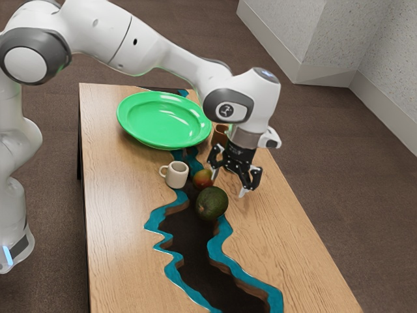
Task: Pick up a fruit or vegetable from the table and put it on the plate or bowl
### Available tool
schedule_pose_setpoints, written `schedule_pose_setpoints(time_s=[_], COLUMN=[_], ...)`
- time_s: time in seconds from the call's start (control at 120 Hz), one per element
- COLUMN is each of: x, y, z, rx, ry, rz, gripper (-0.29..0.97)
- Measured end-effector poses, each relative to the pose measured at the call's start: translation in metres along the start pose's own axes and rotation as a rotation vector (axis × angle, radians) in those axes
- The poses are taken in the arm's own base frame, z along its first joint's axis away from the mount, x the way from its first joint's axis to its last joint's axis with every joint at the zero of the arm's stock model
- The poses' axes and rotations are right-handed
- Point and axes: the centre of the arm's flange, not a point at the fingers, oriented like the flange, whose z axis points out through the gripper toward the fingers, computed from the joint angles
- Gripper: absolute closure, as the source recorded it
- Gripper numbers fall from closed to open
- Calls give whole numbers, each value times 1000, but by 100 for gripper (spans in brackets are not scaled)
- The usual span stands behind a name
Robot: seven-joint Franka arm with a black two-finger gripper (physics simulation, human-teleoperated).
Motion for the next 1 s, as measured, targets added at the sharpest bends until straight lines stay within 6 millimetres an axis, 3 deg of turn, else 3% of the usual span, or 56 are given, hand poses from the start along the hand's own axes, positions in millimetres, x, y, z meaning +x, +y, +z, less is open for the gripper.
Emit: schedule_pose_setpoints(time_s=[0.225, 0.292, 0.35, 0.475, 0.617, 0.85, 1.0], x=[-4, -3, -3, -22, -48, -18, -35], y=[1, 1, 5, 13, 7, -26, -14], z=[8, 5, -11, -34, -31, -30, -35], rx=[11, 4, -21, -51, -54, -37, -38], ry=[1, 12, 36, 66, 42, 52, 61], rz=[87, 105, 125, 194, 253, 203, 250], gripper=[0, 0, 0, 0, 0, 0, 0])
